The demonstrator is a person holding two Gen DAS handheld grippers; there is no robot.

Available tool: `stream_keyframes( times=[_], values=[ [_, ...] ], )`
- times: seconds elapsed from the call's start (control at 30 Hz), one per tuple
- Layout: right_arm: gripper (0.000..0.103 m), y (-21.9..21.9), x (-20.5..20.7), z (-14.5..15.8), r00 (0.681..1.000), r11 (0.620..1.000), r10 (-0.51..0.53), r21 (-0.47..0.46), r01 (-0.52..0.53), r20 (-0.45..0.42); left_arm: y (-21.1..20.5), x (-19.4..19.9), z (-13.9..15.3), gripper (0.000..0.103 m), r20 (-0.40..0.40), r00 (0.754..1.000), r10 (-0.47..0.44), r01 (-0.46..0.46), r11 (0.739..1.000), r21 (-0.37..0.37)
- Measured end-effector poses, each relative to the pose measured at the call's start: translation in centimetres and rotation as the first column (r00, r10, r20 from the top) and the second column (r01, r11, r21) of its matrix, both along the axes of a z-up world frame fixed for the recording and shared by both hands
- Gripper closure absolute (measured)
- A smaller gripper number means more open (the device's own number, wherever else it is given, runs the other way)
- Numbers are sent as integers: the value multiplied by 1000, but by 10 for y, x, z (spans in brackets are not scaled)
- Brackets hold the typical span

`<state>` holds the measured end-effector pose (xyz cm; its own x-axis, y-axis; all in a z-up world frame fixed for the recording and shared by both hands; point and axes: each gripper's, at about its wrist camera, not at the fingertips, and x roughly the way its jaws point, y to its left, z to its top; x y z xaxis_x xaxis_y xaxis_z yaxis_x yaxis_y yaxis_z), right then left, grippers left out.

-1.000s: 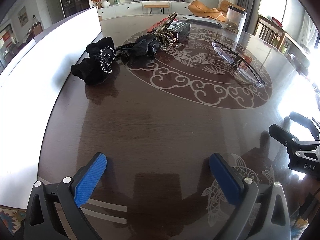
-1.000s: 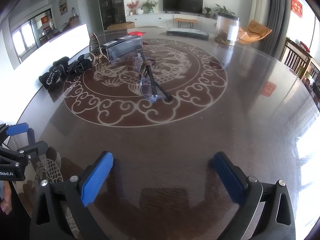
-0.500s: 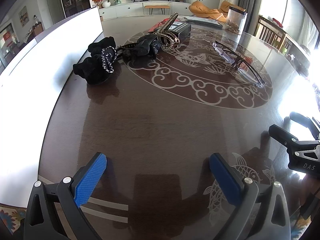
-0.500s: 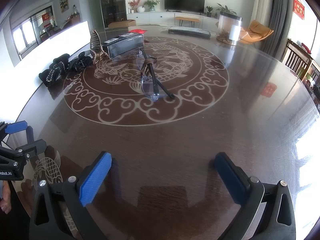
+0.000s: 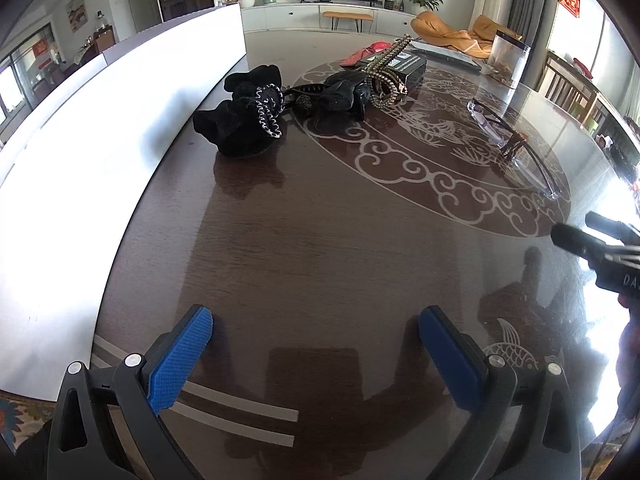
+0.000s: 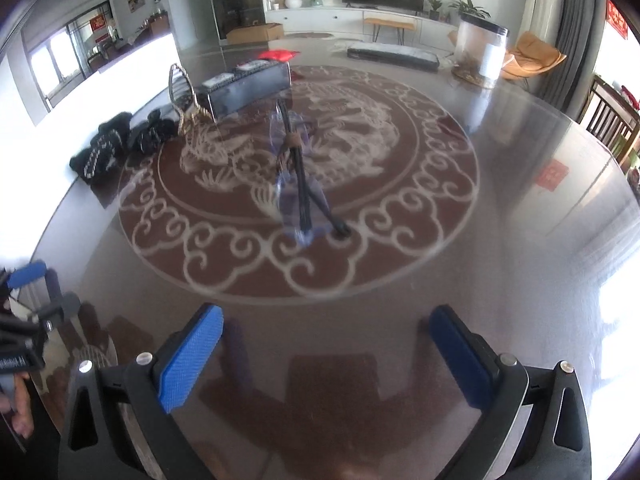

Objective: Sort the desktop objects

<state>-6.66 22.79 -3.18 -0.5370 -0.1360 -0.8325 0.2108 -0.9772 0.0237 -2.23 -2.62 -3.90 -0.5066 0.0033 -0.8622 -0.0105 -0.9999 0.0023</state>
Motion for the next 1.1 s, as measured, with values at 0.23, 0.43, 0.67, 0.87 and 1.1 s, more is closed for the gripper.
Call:
stream_keyframes(
  times=[0.23, 0.43, 0.67, 0.87, 1.1],
  values=[
    [0, -32, -51, 3, 996, 994, 76, 85, -73, -41, -2, 0, -1, 0, -3, 1000, 1, -1, 1000, 1],
    [0, -43, -72, -9, 996, 995, 83, 58, -82, -15, -2, 0, 1, 0, -7, 1000, 5, -5, 1000, 0],
    [0, -41, -70, -14, 997, 997, 69, 25, -68, -39, -2, -1, 1, 0, -7, 1000, 5, -5, 1000, 1],
    [0, -41, -70, -14, 997, 997, 70, 26, -69, -39, -1, 0, 1, 0, -7, 1000, 5, -5, 1000, 0],
    [0, -41, -70, -14, 997, 997, 70, 26, -69, -39, -2, -1, 1, 0, -8, 1000, 5, -5, 1000, 0]
  ],
)
